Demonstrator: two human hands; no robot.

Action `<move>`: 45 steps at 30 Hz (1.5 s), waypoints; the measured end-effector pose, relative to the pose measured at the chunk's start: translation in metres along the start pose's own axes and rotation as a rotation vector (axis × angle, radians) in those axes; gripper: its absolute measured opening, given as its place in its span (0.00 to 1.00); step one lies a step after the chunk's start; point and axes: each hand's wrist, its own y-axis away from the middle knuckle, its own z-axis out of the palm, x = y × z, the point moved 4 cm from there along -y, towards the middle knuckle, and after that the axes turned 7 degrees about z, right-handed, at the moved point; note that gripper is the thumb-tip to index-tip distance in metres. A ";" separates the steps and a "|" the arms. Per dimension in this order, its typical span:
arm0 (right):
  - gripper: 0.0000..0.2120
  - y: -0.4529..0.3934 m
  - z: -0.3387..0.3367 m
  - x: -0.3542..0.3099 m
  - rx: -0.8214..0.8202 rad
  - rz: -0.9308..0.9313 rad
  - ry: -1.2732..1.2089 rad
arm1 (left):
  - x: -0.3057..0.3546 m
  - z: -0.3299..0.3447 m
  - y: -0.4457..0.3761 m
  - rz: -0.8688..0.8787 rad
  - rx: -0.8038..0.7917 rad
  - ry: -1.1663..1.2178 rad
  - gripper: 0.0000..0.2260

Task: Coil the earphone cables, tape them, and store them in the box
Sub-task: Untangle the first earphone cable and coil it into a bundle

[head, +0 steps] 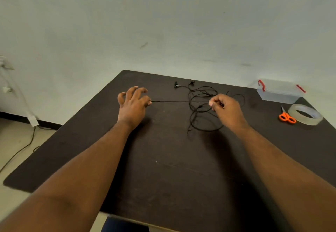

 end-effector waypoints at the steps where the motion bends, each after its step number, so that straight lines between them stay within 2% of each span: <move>1: 0.04 0.005 0.003 0.001 0.020 -0.014 0.003 | -0.001 -0.001 0.000 -0.011 0.003 0.001 0.07; 4: 0.03 0.013 0.013 0.008 0.082 -0.029 0.041 | -0.004 0.000 0.000 -0.056 -0.024 0.004 0.09; 11: 0.06 0.000 0.012 0.015 0.081 -0.190 0.276 | -0.014 0.003 -0.003 -0.193 -0.038 0.051 0.12; 18: 0.07 -0.002 0.029 0.023 0.126 -0.259 0.317 | -0.021 0.007 -0.006 -0.296 0.048 0.101 0.14; 26: 0.07 -0.001 0.033 0.023 0.089 -0.322 0.386 | -0.023 0.009 -0.006 -0.229 0.086 0.107 0.09; 29: 0.06 -0.001 0.033 0.022 0.107 -0.337 0.393 | -0.007 0.004 -0.006 -0.167 0.186 0.180 0.17; 31: 0.07 0.000 0.033 0.021 0.102 -0.367 0.408 | 0.023 0.005 -0.007 -0.089 0.272 0.373 0.16; 32: 0.07 0.001 0.034 0.021 0.096 -0.377 0.410 | 0.041 0.008 -0.010 -0.081 0.259 0.533 0.14; 34: 0.08 0.002 0.035 0.018 0.083 -0.394 0.411 | 0.084 0.015 -0.021 -0.149 0.128 0.840 0.13; 36: 0.11 0.002 0.036 0.017 0.064 -0.409 0.421 | 0.121 0.023 -0.032 -0.180 0.008 0.956 0.14; 38: 0.13 0.001 0.034 0.019 0.052 -0.408 0.399 | 0.138 0.031 -0.038 -0.140 -0.016 0.934 0.13; 42: 0.08 0.003 0.035 0.014 0.011 -0.442 0.340 | 0.132 0.036 -0.037 -0.005 -0.045 0.770 0.08; 45: 0.07 -0.002 0.039 -0.005 -0.040 -0.474 0.299 | 0.117 0.027 -0.035 -0.002 0.102 0.736 0.05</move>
